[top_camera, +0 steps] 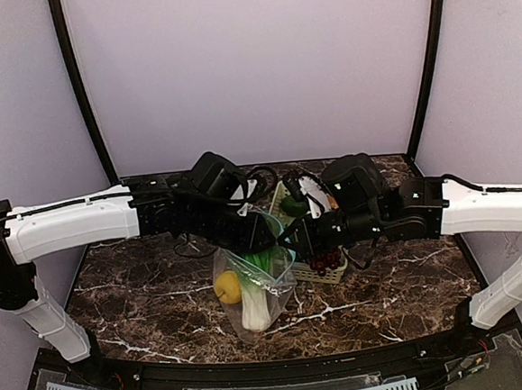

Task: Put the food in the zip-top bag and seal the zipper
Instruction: Adjust the zipper food storage bag at the center of the board.

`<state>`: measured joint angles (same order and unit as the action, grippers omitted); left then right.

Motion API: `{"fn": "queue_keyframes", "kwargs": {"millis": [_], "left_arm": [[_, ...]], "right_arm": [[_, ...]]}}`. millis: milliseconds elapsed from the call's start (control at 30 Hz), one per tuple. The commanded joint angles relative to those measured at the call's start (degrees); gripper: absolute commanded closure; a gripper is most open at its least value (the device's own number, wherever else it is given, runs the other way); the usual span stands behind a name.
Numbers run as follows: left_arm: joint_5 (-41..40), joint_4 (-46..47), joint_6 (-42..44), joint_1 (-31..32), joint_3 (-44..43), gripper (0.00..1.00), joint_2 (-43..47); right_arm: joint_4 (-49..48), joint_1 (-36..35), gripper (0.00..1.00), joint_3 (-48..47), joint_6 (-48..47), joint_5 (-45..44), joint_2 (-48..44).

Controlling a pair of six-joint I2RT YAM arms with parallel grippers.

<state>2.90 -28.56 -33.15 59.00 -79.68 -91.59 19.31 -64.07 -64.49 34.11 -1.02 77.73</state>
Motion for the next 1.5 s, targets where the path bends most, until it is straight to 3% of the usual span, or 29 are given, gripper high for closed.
{"fn": "queue_keyframes", "kwargs": {"millis": [0,400,600,700,1133,1467], "left_arm": [[-4.32,-6.19,0.71,-0.10,-0.52,0.75,-1.96],[-6.67,-10.21,1.71,-0.11,-4.96,0.75,-4.69],[-7.23,-11.35,3.18,-0.06,-12.91,0.63,-1.94],[-8.38,-12.37,3.15,-0.07,-14.08,0.62,0.20],[-15.22,-14.64,-1.60,-0.26,-3.13,0.62,8.11],[-11.91,-10.13,-3.10,-1.88,3.18,0.63,10.24]], "right_arm": [[-2.19,-0.28,1.00,-1.43,-0.86,-0.03,-0.40],[-2.36,-0.87,1.00,-0.59,-0.10,-1.11,0.41],[-0.65,-0.97,1.00,-0.36,1.65,-3.59,0.71],[-0.51,-0.92,1.00,-0.13,1.92,-3.66,0.55],[-0.48,-0.93,1.00,-0.74,2.05,-3.52,1.46],[-0.48,-1.03,1.00,-1.07,2.24,-3.16,2.22]]}}
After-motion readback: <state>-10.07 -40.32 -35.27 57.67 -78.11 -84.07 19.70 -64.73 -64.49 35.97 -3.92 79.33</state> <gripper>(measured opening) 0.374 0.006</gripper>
